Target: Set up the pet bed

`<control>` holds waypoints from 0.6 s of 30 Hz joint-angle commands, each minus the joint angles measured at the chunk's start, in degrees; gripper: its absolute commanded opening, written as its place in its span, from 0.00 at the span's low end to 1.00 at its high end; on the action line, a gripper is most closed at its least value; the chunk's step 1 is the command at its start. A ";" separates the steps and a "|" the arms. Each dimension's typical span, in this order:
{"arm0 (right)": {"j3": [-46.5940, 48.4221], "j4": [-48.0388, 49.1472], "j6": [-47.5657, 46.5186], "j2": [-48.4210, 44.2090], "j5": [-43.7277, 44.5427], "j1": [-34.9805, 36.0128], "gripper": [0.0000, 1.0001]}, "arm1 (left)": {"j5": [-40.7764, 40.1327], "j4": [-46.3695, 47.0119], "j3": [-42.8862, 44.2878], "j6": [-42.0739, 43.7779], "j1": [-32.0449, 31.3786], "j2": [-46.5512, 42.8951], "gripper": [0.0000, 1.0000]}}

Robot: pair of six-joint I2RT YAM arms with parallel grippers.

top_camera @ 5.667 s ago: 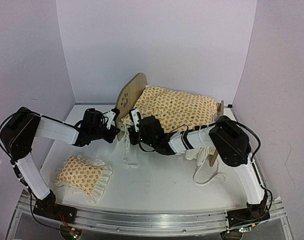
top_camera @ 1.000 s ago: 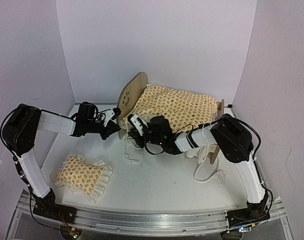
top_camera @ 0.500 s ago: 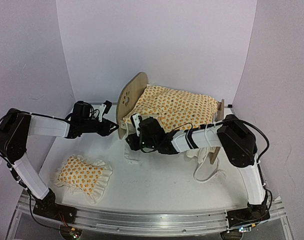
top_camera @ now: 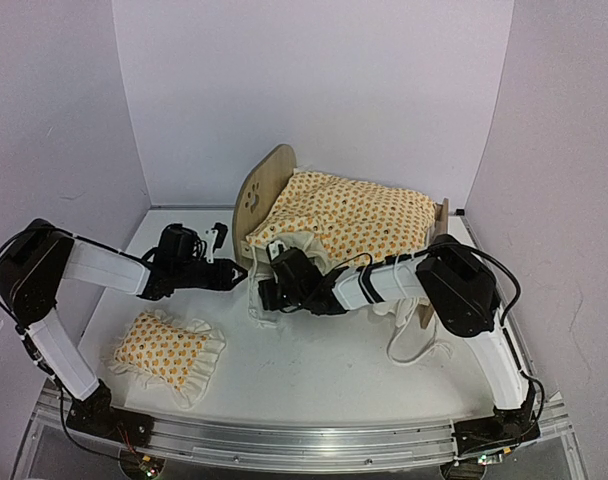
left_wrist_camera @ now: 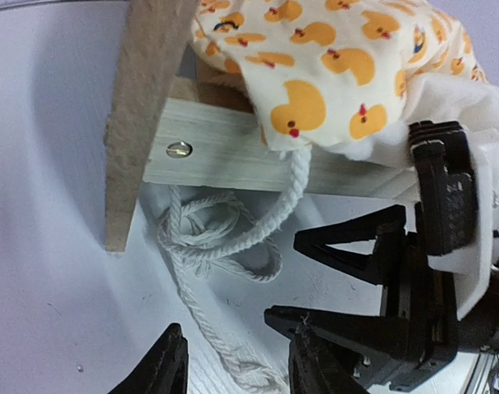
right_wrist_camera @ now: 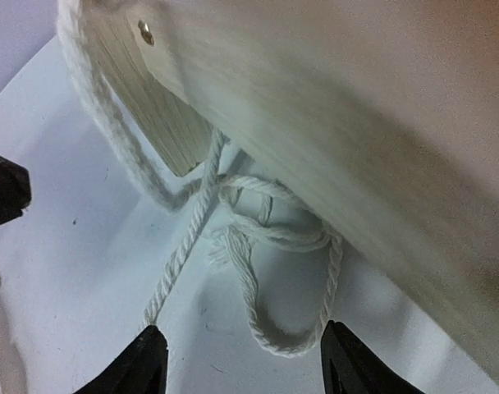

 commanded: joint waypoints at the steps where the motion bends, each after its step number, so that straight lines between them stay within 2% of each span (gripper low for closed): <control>1: -3.74 -0.40 0.50 -4.45 0.95 0.38 0.68 | -9.28 3.07 3.19 -5.16 -4.80 5.09 0.42; 6: -8.23 -1.82 0.39 -8.99 -3.14 0.34 0.71 | -17.43 3.20 4.74 -6.01 -8.37 10.01 0.43; 12: -12.74 -1.71 -0.87 -12.75 0.28 0.23 0.74 | -28.87 -0.09 5.21 -3.54 -12.07 11.81 0.46; 18: -13.67 0.13 -1.53 -13.90 -0.90 0.20 0.74 | -32.37 -6.06 5.33 -5.21 -16.98 11.26 0.47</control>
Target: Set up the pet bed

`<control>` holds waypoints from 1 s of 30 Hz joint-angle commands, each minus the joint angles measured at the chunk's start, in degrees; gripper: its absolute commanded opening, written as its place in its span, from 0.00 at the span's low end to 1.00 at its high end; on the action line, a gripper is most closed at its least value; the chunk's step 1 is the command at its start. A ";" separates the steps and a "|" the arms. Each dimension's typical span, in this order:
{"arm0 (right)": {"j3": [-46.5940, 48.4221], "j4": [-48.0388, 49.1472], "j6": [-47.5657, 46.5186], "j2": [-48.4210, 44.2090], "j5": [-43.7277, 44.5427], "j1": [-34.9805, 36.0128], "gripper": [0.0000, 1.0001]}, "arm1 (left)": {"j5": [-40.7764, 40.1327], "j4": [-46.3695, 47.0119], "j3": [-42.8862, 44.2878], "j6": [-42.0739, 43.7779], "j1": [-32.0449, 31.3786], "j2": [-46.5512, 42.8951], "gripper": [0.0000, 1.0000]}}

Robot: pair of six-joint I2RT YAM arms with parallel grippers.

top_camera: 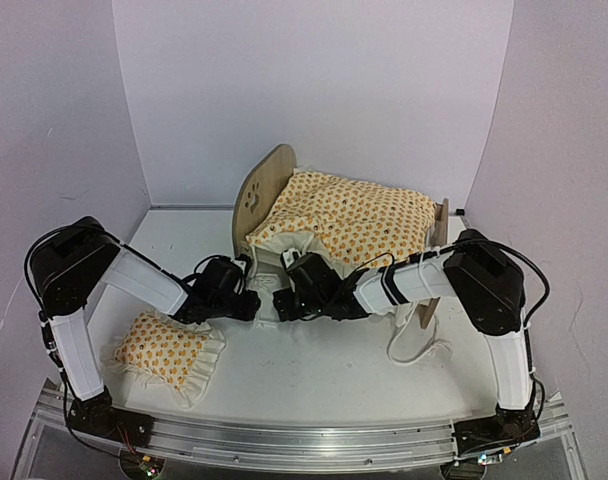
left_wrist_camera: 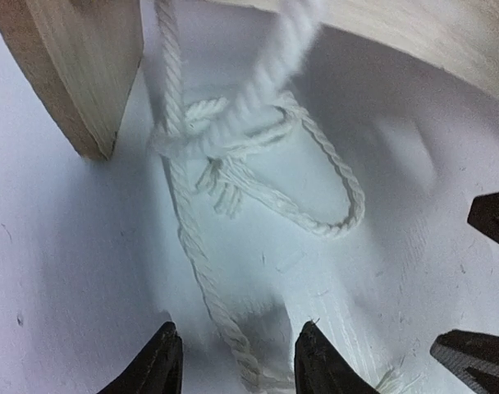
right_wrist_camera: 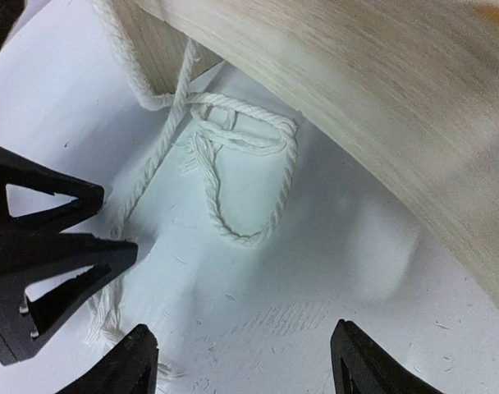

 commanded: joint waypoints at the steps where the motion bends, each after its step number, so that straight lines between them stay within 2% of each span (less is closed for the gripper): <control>1: -1.28 3.03 -0.86 -4.38 -0.02 -0.11 0.74 | -5.44 -5.42 3.49 -1.02 -3.27 -0.15 0.46; 5: -1.33 3.83 -1.30 -4.81 0.31 -0.11 0.75 | -9.25 -15.93 8.40 -2.53 -4.68 3.28 0.42; 8: -1.40 4.28 -1.33 -5.33 1.14 -0.09 0.75 | -10.06 -19.41 7.49 -4.13 -4.74 2.78 0.24; 11: -1.24 4.99 -1.45 -5.28 0.99 -0.04 0.75 | -9.18 -19.20 5.17 -3.41 -4.87 1.12 0.10; 12: -1.24 5.32 -1.51 -5.23 0.80 -0.03 0.75 | -7.98 -18.51 3.98 -3.03 -4.87 0.31 0.01; 15: -1.07 5.91 -1.45 -5.14 -0.58 -0.14 0.75 | -3.27 -16.11 1.32 -2.47 -5.13 -3.69 0.00; 19: -2.11 7.08 -0.15 -5.41 -4.45 -0.25 0.75 | 5.17 -9.43 -4.77 -5.87 -5.14 -10.62 0.00; 23: -3.16 7.92 4.10 -5.61 -4.86 -0.29 0.75 | 11.31 -6.11 -9.08 -8.08 -5.31 -16.32 0.00; 26: -4.14 9.13 6.63 -5.47 -5.59 -0.28 0.74 | 13.72 -4.39 -12.23 -10.25 -5.47 -20.25 0.00; 30: -2.73 10.30 3.34 -3.18 -5.60 0.22 0.75 | 13.74 -3.83 -15.66 -11.43 -5.57 -24.74 0.00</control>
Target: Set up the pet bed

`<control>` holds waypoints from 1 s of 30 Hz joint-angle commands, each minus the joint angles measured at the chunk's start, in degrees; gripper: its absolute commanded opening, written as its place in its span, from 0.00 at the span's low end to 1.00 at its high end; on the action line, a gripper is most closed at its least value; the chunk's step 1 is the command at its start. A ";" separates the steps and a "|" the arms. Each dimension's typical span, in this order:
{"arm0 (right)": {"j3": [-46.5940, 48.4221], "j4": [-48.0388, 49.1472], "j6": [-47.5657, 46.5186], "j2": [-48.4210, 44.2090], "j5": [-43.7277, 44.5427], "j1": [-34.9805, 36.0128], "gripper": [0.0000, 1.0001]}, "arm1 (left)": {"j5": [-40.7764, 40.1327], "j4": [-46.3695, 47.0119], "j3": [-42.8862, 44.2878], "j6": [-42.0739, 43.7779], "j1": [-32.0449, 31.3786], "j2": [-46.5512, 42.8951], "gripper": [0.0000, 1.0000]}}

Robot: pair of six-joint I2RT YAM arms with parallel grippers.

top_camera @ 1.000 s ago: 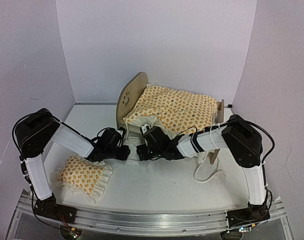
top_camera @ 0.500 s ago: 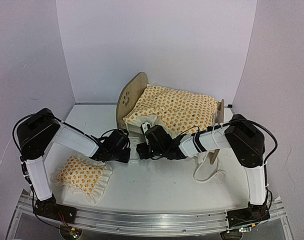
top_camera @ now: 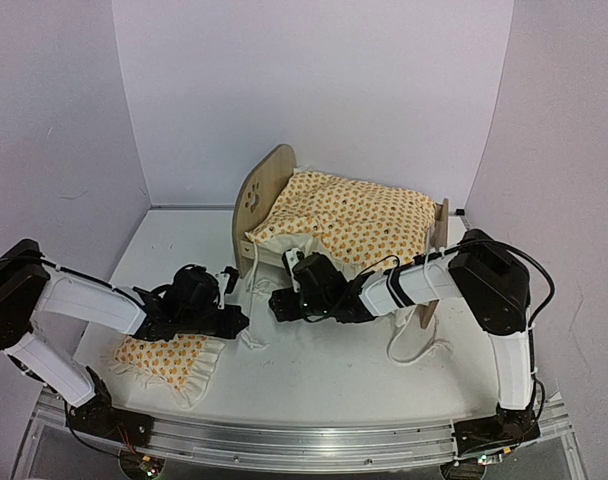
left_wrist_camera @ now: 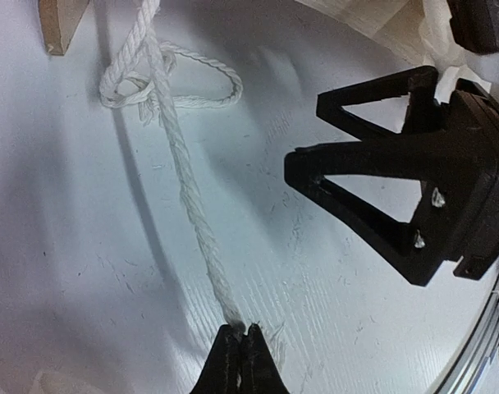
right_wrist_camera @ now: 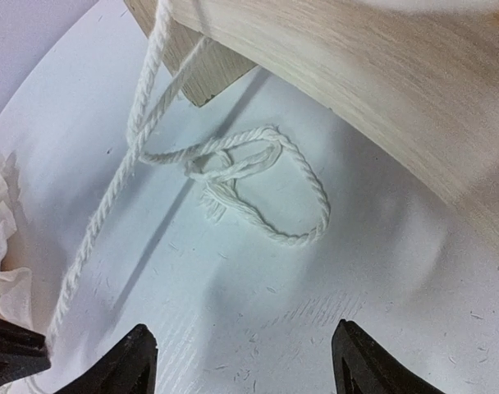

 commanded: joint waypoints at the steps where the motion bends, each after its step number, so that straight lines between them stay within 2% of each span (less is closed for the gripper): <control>1: 1.95 4.84 -1.60 -0.24 0.91 0.21 0.77 | 2.84 2.45 -3.26 -2.23 -0.45 -5.65 0.00; 5: 8.20 6.67 -9.88 6.27 2.04 0.41 0.78 | 0.10 2.27 -2.66 -0.71 -0.44 -6.48 0.00; 11: 12.17 10.23 -28.17 10.35 1.36 0.32 0.80 | -3.57 1.93 -1.72 0.29 -0.27 -8.12 0.00; 13: 15.63 9.22 -30.71 12.44 1.25 -0.06 0.82 | -3.87 1.83 -1.96 0.47 0.01 -8.57 0.00; 18: 23.07 4.65 -31.89 17.05 4.07 -0.72 0.84 | -3.87 1.74 -2.88 0.69 0.93 -9.42 0.00; 22: 31.84 -5.13 -27.08 21.38 6.99 -1.90 0.81 | -3.39 1.75 -3.60 0.40 1.59 -10.49 0.00; 26: 31.49 -8.43 -23.93 21.07 6.97 -2.02 0.76 | -3.28 1.74 -4.13 0.57 2.47 -11.80 0.00; 30: 29.77 -11.36 -22.18 21.29 6.66 -2.01 0.78 | -3.35 1.57 -4.19 0.76 3.39 -12.26 0.00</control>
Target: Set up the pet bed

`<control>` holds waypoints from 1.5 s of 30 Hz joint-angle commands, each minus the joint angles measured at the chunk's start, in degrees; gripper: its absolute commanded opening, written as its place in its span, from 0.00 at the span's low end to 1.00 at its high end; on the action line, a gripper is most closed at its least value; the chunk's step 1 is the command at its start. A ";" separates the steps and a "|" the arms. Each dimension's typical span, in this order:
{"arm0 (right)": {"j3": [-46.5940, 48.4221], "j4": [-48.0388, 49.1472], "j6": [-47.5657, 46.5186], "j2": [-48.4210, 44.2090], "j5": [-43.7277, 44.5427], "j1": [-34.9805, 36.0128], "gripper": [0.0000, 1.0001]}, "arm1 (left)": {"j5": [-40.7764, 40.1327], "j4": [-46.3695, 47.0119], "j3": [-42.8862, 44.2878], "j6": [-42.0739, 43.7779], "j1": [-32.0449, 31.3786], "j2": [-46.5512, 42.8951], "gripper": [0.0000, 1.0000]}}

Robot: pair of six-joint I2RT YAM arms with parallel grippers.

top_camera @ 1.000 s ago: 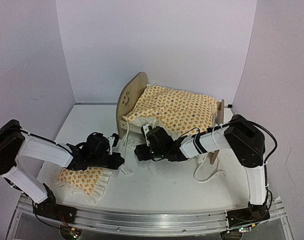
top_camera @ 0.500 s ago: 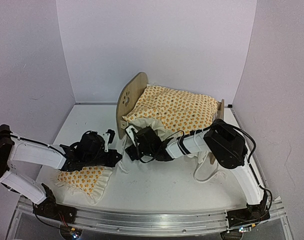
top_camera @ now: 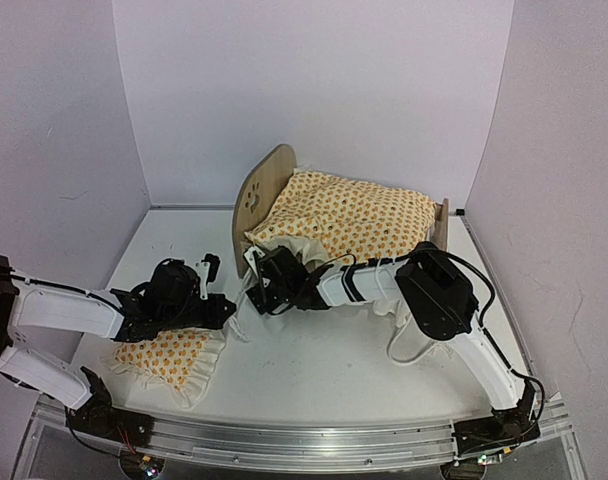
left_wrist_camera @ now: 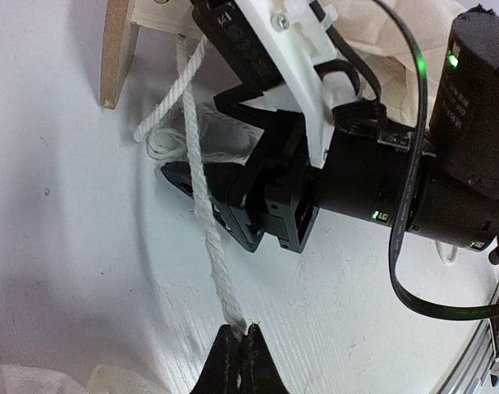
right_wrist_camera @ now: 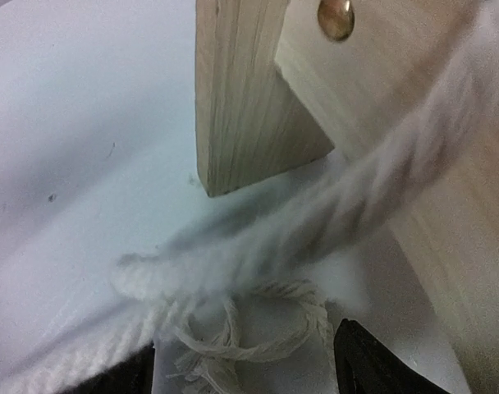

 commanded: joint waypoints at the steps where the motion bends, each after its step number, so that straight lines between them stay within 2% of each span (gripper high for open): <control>1: -0.03 -4.32 3.51 0.63 2.70 -1.07 0.78 | -0.11 0.81 0.03 0.77 1.18 -2.03 0.00; 3: 0.59 -5.00 4.34 1.50 2.94 -1.36 0.76 | 0.16 0.83 0.10 0.82 1.52 -1.92 0.00; 6: 1.43 -4.50 5.48 2.06 5.34 -1.46 0.63 | 0.39 0.63 0.06 0.86 1.81 -1.90 0.00; 7: 1.89 -3.57 5.91 2.31 5.62 -1.46 0.58 | 0.40 0.56 -0.03 0.85 1.95 -1.98 0.00; 9: 3.82 -2.83 7.52 2.62 4.33 -1.54 0.42 | 0.52 0.47 -0.31 0.60 2.09 -1.94 0.00; 12: 5.38 0.59 10.51 2.62 1.88 -1.55 0.32 | 1.40 0.32 -0.51 0.22 2.32 -1.62 0.00; 14: 4.14 3.89 11.34 1.36 1.63 -1.55 0.23 | 1.45 0.21 -0.52 -0.17 2.36 -1.28 0.00; 16: 0.46 9.28 11.32 -1.04 2.45 -1.59 0.04 | 1.45 0.20 -0.58 -0.60 2.44 -0.79 0.00; 17: -1.79 12.14 11.14 -2.59 2.65 -1.63 0.00 | 2.91 0.19 -0.54 -0.77 2.45 -0.46 0.00; 20: -7.53 19.65 9.21 -6.38 1.55 -1.58 0.00 | 3.47 0.18 -0.69 -1.03 2.57 0.07 0.00; 24: -11.75 21.29 9.00 -10.53 1.76 -1.59 0.00 | 4.54 0.10 -0.95 -1.47 3.18 -0.20 0.01; 25: -13.36 21.65 9.49 -11.84 1.61 -1.57 0.00 | 5.02 0.11 -0.91 -1.46 3.62 -0.45 0.07; 30: -18.53 24.00 11.50 -15.51 -4.13 -1.55 0.00 | 9.30 0.18 1.31 1.12 7.96 -2.75 0.51; 31: -18.84 24.18 11.62 -15.71 -4.44 -1.55 0.00 | 9.97 0.16 2.12 1.83 9.15 -3.37 0.57; 33: -19.17 24.17 11.55 -15.96 -5.19 -1.56 0.00 | 10.26 0.18 4.35 3.09 11.58 -3.75 0.62; 34: -19.34 24.23 11.53 -16.22 -5.27 -1.59 0.00 | 9.98 0.25 6.07 3.47 12.51 -3.29 0.63; 36: -19.99 24.87 11.68 -16.77 -5.42 -1.55 0.00 | 7.51 0.27 10.59 5.03 13.11 -0.24 0.71; 40: -20.49 25.71 12.33 -17.12 -6.13 -1.59 0.00 | 2.52 0.76 22.57 10.95 13.35 10.27 0.74; 42: -20.77 25.78 12.60 -17.42 -6.68 -1.60 0.00 | -3.07 0.83 28.35 13.24 13.36 14.84 0.74; 45: -22.20 26.60 12.93 -18.67 -6.78 -1.55 0.00 | -8.38 0.81 33.65 16.58 13.44 19.61 0.74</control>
